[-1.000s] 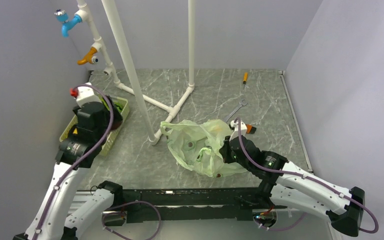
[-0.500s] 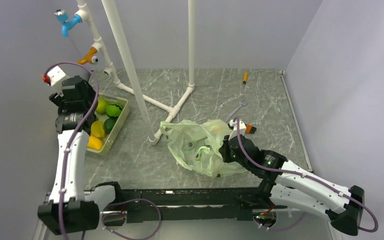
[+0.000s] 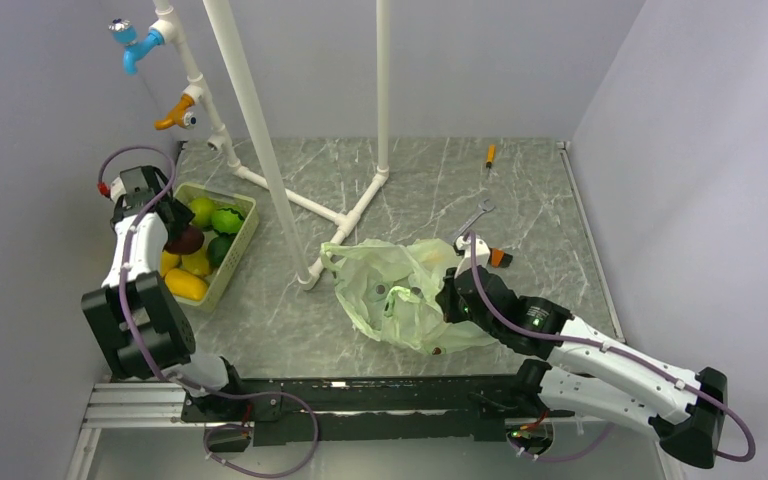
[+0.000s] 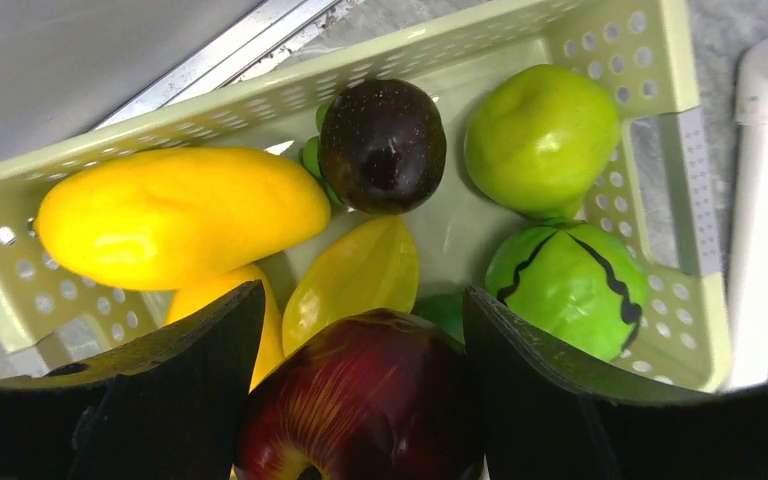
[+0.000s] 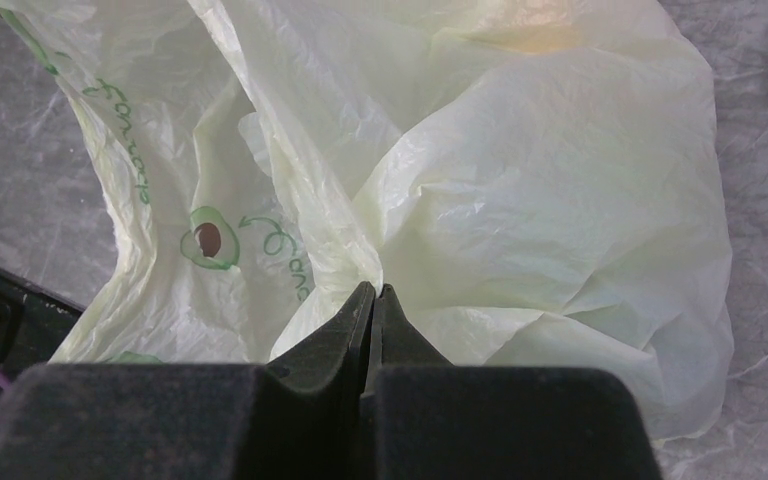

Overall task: Take the fake fruits out of the plastic bag
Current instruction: Place the fake fruit in the bin.

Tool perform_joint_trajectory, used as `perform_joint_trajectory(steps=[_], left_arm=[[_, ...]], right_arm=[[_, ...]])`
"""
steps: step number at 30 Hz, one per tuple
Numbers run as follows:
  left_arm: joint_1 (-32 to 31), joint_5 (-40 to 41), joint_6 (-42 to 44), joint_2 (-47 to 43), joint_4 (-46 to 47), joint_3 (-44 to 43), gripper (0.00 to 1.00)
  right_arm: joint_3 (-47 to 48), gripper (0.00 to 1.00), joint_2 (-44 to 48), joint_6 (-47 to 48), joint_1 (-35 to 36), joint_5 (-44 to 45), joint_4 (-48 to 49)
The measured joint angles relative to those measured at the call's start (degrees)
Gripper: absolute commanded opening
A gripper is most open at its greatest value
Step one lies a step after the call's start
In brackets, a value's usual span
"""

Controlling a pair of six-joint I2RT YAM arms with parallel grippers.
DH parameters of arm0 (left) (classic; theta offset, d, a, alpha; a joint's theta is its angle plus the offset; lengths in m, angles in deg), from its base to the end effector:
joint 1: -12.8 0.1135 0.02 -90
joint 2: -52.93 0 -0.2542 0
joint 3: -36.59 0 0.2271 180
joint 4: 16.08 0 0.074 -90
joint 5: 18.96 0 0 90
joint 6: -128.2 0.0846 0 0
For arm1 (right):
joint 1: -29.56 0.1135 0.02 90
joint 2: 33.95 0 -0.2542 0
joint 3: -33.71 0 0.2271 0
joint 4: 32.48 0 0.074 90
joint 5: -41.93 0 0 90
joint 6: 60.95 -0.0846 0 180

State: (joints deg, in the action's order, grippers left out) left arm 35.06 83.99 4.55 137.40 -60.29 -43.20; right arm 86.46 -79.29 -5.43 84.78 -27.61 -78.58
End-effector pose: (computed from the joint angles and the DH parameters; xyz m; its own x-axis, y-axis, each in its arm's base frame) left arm 0.2933 0.1406 0.2301 -0.3003 -0.7064 -0.6409 -0.8072 0.5462 -0.2238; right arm 0.1305 0.1360 0.2278 -0.6415 0.0062 -0.7671 -0.3042 0.9159 0.2618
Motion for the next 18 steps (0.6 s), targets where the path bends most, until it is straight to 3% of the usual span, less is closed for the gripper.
perform_joint_trajectory(steps=[2,9,12,14,18], left_arm=[[0.0,-0.4,0.7,2.7,-0.2,-1.0,0.03],[0.1,-5.3,2.6,7.1,-0.4,-3.3,0.28],[0.1,-7.4,2.6,8.0,-0.9,-4.2,0.59],[0.1,-8.2,2.5,8.2,-1.0,-4.3,0.95],[0.1,-8.2,2.0,8.4,-2.4,-4.9,0.99]], right_arm=[[0.0,0.0,0.4,0.0,0.0,-0.1,0.0],[0.0,0.0,1.0,-0.3,0.0,-1.4,0.0],[0.0,0.0,0.9,-0.3,0.0,-1.6,0.0],[0.2,0.0,0.7,-0.4,0.0,-1.7,0.1],[0.6,0.0,-0.2,-0.5,0.0,-2.4,0.4]])
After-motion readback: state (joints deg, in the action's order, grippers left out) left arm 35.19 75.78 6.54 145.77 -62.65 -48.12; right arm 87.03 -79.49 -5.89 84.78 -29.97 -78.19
